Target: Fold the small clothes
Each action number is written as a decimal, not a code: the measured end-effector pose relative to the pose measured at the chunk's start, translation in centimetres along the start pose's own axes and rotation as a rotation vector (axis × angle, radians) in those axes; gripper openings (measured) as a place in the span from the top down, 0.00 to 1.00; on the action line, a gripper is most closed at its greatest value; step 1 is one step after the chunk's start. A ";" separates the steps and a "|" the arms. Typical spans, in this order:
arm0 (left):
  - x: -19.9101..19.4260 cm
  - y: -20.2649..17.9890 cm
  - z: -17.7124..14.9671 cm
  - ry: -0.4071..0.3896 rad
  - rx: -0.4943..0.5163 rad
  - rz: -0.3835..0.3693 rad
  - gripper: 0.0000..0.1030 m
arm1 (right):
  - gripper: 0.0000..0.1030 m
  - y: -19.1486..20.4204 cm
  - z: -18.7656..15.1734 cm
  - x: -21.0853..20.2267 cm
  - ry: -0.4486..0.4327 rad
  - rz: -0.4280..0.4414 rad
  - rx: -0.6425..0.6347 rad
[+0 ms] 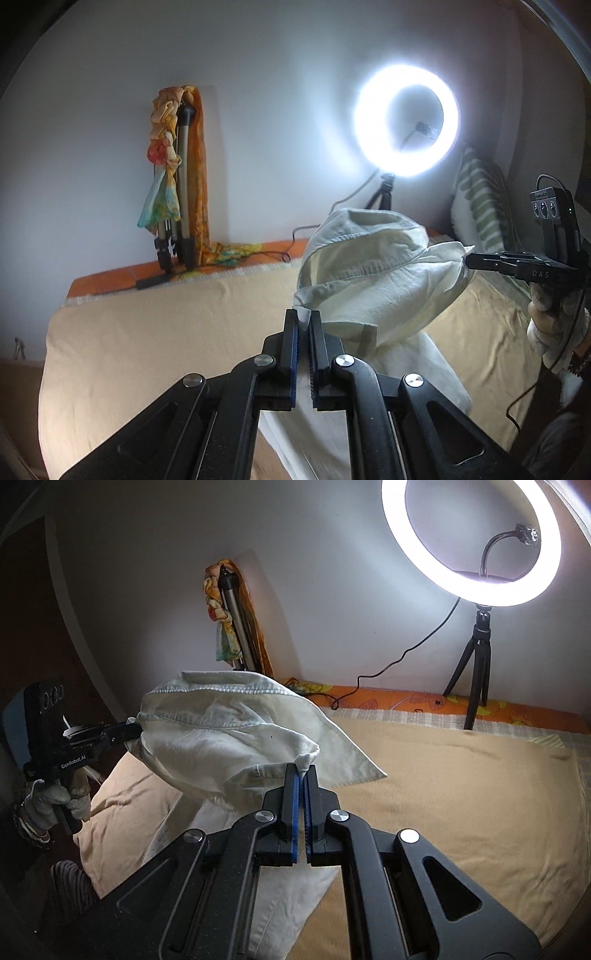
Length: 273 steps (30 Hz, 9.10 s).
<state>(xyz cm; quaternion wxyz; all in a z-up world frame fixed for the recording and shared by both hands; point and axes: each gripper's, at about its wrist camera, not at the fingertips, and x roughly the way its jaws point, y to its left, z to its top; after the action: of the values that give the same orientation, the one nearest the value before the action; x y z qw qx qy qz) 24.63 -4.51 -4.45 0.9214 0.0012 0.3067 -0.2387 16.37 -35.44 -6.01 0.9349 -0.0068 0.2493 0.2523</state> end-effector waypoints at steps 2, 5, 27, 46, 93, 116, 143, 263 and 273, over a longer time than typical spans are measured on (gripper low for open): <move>-0.8 -0.6 -1.6 0.007 -0.006 -0.003 0.99 | 0.98 0.6 -1.6 -0.8 0.006 -0.002 0.001; -1.3 -1.1 -3.9 0.029 -0.019 -0.002 0.99 | 0.98 1.5 -4.2 -1.3 0.023 -0.005 -0.002; -7.1 -0.4 -16.4 0.143 -0.197 -0.074 0.76 | 0.86 3.7 -16.8 -5.0 0.115 -0.081 -0.044; -1.1 3.2 -15.7 0.250 -0.603 -0.273 1.00 | 0.91 -2.4 -16.8 0.6 0.142 0.300 0.583; 10.1 -16.3 -8.6 0.343 -0.084 -0.337 0.76 | 0.88 -10.0 -8.2 14.2 0.211 0.389 0.544; 1.0 -7.1 -7.3 0.178 -0.136 -0.136 0.70 | 0.90 0.2 -6.9 5.3 0.143 0.052 0.034; 2.3 4.2 -11.3 0.207 -0.467 -0.027 0.49 | 0.51 -3.9 -11.2 4.1 0.176 0.083 0.287; 26.4 -22.5 4.9 0.173 -0.095 -0.125 0.61 | 0.56 -27.8 0.8 -2.1 0.050 -0.587 0.252; 17.1 -23.3 5.1 0.088 -0.038 -0.137 0.46 | 0.56 -20.3 1.4 -7.2 -0.013 -0.580 0.201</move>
<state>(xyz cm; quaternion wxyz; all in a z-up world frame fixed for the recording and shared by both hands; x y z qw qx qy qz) 29.21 -33.41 -6.59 0.8884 -0.0268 0.3508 -0.2949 21.29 -56.32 -3.67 0.9655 0.0167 0.2549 -0.0508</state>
